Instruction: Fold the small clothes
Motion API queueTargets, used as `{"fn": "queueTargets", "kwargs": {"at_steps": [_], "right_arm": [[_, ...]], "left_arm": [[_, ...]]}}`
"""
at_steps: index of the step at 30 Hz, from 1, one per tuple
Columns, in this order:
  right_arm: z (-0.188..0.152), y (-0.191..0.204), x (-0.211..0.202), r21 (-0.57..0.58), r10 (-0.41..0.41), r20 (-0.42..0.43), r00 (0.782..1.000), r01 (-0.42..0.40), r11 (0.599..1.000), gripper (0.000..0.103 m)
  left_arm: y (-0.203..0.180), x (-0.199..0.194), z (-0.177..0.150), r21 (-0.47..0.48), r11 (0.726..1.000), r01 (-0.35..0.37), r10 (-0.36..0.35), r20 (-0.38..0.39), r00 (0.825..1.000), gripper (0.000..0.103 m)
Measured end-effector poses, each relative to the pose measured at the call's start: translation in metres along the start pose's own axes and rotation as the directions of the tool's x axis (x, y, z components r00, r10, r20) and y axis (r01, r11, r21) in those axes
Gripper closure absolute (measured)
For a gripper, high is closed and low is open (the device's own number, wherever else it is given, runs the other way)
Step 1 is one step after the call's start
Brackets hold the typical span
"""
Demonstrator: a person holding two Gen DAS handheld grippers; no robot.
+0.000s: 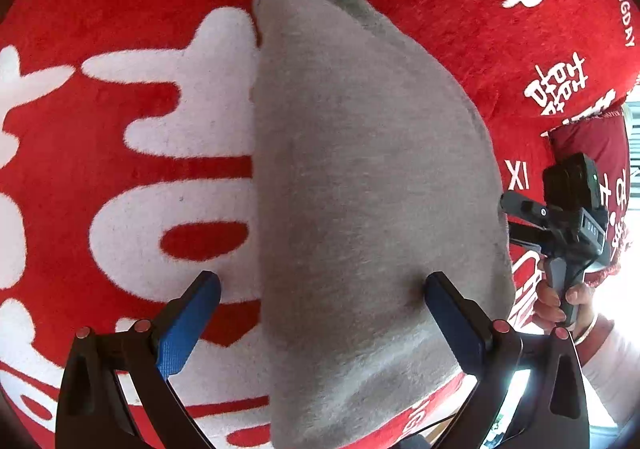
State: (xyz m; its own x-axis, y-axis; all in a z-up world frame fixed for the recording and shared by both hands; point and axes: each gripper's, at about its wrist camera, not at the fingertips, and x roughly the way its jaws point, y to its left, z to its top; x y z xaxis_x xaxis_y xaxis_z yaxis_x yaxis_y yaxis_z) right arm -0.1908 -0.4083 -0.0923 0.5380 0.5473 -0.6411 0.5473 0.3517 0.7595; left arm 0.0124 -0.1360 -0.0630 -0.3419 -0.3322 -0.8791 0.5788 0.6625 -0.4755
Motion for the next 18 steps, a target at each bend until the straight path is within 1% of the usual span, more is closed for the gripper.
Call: {"fn": "queueTargets", "kwargs": {"at_steps": [3, 4, 6, 8, 10, 13, 15, 16, 17, 18], "right_arm": [[0.005, 0.008, 0.007, -0.033, 0.043, -0.026, 0.999, -0.044, 0.998, 0.024], [0.007, 0.012, 0.010, -0.045, 0.066, -0.035, 0.997, -0.068, 0.997, 0.024], [0.013, 0.017, 0.018, -0.063, 0.088, -0.046, 0.995, -0.091, 0.994, 0.024], [0.019, 0.018, 0.027, -0.061, 0.099, -0.058, 0.993, -0.103, 0.993, 0.023], [0.023, 0.018, 0.031, -0.046, 0.125, -0.059, 0.990, -0.128, 0.991, 0.021], [0.022, 0.013, 0.030, -0.014, 0.151, -0.056, 0.987, -0.152, 0.988, 0.022], [0.020, 0.009, 0.028, 0.022, 0.152, -0.044, 0.987, -0.151, 0.988, 0.025], [0.020, 0.006, 0.027, 0.049, 0.135, -0.038, 0.990, -0.133, 0.990, 0.031], [0.020, 0.005, 0.026, 0.056, 0.125, -0.036, 0.991, -0.123, 0.991, 0.038], [0.019, 0.005, 0.026, 0.059, 0.109, -0.034, 0.993, -0.107, 0.993, 0.041]], "left_arm": [[-0.017, 0.000, 0.004, 0.051, 0.998, 0.030, -0.031, 0.017, 0.999, 0.001], [-0.021, 0.000, 0.005, 0.064, 0.997, 0.030, -0.032, 0.022, 0.999, 0.001], [-0.025, 0.007, 0.009, 0.082, 0.997, -0.004, 0.002, 0.024, 1.000, 0.001], [-0.021, 0.015, 0.012, 0.070, 0.998, -0.010, 0.009, 0.018, 1.000, 0.001], [-0.016, 0.017, 0.013, 0.045, 0.999, 0.006, -0.007, 0.030, 1.000, 0.001], [-0.012, 0.015, 0.013, 0.028, 0.999, 0.021, -0.022, 0.037, 0.999, 0.001], [-0.010, 0.014, 0.014, 0.015, 1.000, 0.024, -0.024, 0.034, 0.999, 0.001], [-0.008, 0.013, 0.014, 0.010, 1.000, 0.023, -0.023, 0.031, 0.999, 0.001], [-0.006, 0.010, 0.013, 0.005, 1.000, 0.021, -0.021, 0.033, 0.999, 0.009], [-0.007, 0.008, 0.013, 0.003, 1.000, 0.014, -0.015, 0.041, 0.999, 0.014]]}}
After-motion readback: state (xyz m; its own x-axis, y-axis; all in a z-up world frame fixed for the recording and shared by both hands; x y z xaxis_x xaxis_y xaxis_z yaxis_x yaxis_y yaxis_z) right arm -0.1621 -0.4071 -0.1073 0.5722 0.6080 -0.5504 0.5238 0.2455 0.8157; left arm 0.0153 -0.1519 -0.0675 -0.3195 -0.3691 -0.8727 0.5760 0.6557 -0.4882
